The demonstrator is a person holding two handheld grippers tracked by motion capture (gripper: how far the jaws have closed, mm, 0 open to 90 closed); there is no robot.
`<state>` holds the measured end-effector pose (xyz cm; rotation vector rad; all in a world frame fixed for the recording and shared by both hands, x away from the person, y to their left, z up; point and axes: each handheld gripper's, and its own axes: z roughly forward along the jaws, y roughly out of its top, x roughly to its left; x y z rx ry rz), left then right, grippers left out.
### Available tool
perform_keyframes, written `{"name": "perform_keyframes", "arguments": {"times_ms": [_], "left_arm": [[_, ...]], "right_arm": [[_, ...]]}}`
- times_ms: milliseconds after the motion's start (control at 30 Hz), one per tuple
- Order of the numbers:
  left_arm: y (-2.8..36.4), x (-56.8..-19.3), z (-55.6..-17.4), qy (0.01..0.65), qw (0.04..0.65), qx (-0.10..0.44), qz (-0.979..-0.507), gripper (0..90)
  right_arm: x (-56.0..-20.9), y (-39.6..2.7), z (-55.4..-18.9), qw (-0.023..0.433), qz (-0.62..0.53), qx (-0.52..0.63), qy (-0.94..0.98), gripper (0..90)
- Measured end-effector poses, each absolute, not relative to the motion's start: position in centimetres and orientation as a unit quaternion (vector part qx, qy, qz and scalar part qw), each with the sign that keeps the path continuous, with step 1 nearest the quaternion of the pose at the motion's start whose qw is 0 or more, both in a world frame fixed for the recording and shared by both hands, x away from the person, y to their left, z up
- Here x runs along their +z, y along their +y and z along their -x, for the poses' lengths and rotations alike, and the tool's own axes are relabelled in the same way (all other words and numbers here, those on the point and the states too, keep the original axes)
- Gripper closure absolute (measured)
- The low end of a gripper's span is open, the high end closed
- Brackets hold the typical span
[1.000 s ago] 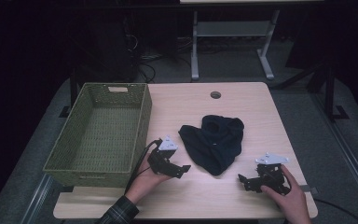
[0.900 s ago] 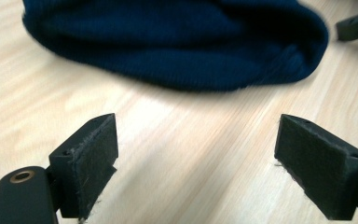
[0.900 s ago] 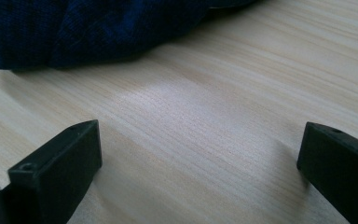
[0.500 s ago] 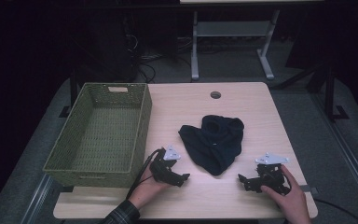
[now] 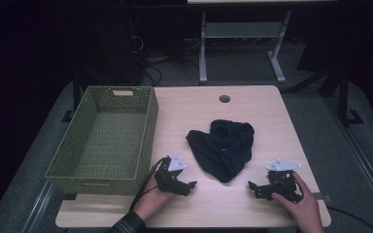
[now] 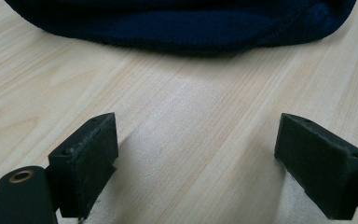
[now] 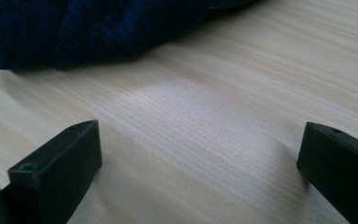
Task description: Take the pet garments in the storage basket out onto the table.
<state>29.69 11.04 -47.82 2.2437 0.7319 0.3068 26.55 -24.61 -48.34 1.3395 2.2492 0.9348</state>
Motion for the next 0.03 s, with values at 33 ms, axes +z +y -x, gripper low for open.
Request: {"name": "perform_keyframes", "arguments": {"times_ms": [33], "left_arm": [[11.03, -47.82, -29.69, 0.286, 0.372, 0.120, -0.875, 12.7]], "right_arm": [[-48.34, -24.61, -26.55, 0.180, -0.474, 0.331, 0.796, 0.0]]}}
